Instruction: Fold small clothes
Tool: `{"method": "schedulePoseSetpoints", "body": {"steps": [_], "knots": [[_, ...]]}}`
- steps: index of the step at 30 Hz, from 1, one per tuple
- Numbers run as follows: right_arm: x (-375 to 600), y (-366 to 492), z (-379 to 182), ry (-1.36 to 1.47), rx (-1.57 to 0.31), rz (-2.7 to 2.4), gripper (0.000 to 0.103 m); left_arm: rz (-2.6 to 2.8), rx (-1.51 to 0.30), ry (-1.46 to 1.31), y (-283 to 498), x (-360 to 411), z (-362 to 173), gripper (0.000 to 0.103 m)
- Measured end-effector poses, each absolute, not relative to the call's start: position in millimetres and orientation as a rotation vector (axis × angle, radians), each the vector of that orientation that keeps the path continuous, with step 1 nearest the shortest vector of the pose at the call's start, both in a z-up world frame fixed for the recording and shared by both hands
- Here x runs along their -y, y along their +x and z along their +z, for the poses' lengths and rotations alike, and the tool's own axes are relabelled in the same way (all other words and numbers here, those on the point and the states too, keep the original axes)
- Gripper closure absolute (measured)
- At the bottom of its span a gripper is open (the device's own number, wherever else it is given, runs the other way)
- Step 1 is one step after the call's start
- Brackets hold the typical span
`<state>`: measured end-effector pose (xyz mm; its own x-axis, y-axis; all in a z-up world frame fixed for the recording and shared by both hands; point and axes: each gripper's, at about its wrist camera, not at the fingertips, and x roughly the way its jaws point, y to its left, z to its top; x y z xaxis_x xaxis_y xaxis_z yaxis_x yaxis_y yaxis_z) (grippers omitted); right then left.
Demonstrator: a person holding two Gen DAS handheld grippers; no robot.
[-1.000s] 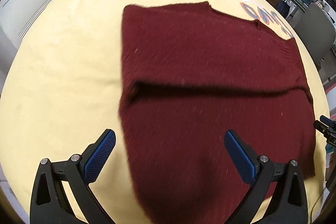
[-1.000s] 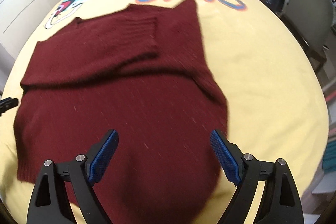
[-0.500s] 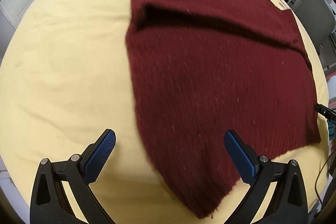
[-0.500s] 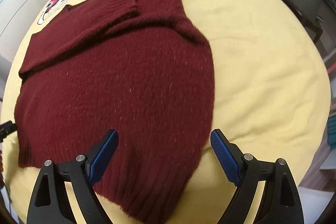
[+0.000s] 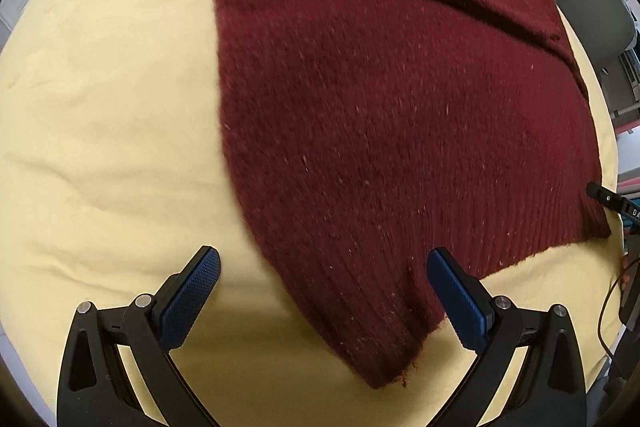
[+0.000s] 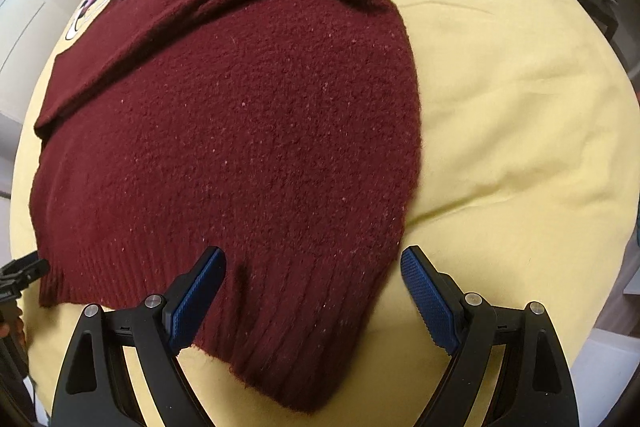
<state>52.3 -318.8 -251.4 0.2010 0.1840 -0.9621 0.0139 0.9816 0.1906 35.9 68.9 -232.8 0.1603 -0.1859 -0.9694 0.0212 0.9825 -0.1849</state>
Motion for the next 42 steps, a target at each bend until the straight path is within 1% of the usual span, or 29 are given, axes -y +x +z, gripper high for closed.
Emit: {"method": "schedulePoseSetpoints", "body": {"steps": [8, 10, 11, 12, 13, 14, 16, 17, 18, 19, 20, 21, 22, 23, 24, 27, 30, 33, 42], "knots": [[315.3, 47.4, -255.3, 0.233, -1.414, 0.15, 0.013, -0.156, -1.431, -0.196, 44.7, -68.6, -237.7, 0.002], [317.3, 46.8, -255.6, 0.244, -1.424, 0.143, 0.014, -0.171, -1.429, -0.223, 46.1, -71.7, -236.8, 0.006], [317.8, 45.6, -255.7, 0.25, -1.428, 0.141, 0.016, -0.178, -1.427, -0.232, 47.4, -70.7, -236.1, 0.012], [318.7, 45.2, -255.3, 0.25, -1.433, 0.136, 0.022, -0.188, -1.431, -0.236, 48.4, -70.1, -236.2, 0.019], [318.4, 48.2, -255.8, 0.241, -1.439, 0.13, 0.033, -0.193, -1.436, -0.234, 48.1, -69.0, -237.0, 0.023], [318.8, 48.0, -256.1, 0.23, -1.446, 0.123, 0.039, -0.198, -1.445, -0.225, 48.0, -67.6, -238.1, 0.029], [321.7, 46.7, -257.6, 0.212, -1.461, 0.114, 0.049, -0.212, -1.461, -0.212, 47.3, -64.5, -240.9, 0.036], [322.9, 45.6, -258.3, 0.214, -1.466, 0.118, 0.051, -0.224, -1.467, -0.212, 50.2, -60.3, -242.0, 0.043], [324.6, 44.4, -258.2, 0.221, -1.47, 0.122, 0.055, -0.235, -1.473, -0.214, 49.9, -59.4, -243.1, 0.05], [326.3, 42.3, -257.9, 0.225, -1.469, 0.119, 0.063, -0.244, -1.478, -0.214, 50.7, -58.1, -243.8, 0.054], [327.4, 41.6, -257.7, 0.23, -1.471, 0.12, 0.069, -0.25, -1.482, -0.215, 51.7, -57.6, -243.9, 0.065], [329.4, 40.2, -257.9, 0.24, -1.476, 0.127, 0.077, -0.26, -1.485, -0.224, 53.1, -57.8, -244.1, 0.079], [330.7, 39.4, -258.9, 0.261, -1.484, 0.144, 0.083, -0.272, -1.489, -0.245, 54.4, -58.5, -244.5, 0.085], [331.0, 38.6, -259.2, 0.27, -1.487, 0.158, 0.086, -0.285, -1.493, -0.268, 54.5, -59.1, -244.9, 0.089], [331.4, 37.2, -258.5, 0.271, -1.486, 0.172, 0.089, -0.294, -1.495, -0.278, 55.8, -59.1, -244.2, 0.09], [329.9, 35.3, -250.0, 0.242, -1.465, 0.199, 0.09, -0.31, -1.485, -0.256, 58.9, -56.9, -239.0, 0.091], [324.4, 42.0, -239.1, 0.236, -1.446, 0.224, 0.091, -0.327, -1.462, -0.261, 63.1, -57.7, -229.5, 0.092], [322.8, 45.6, -223.6, 0.227, -1.412, 0.245, 0.091, -0.334, -1.432, -0.243, 68.9, -41.4, -212.5, 0.093], [334.6, 73.9, -172.9, 0.256, -1.25, 0.276, 0.091, -0.361, -1.301, -0.195, 92.5, -54.5, -155.8, 0.093]]}}
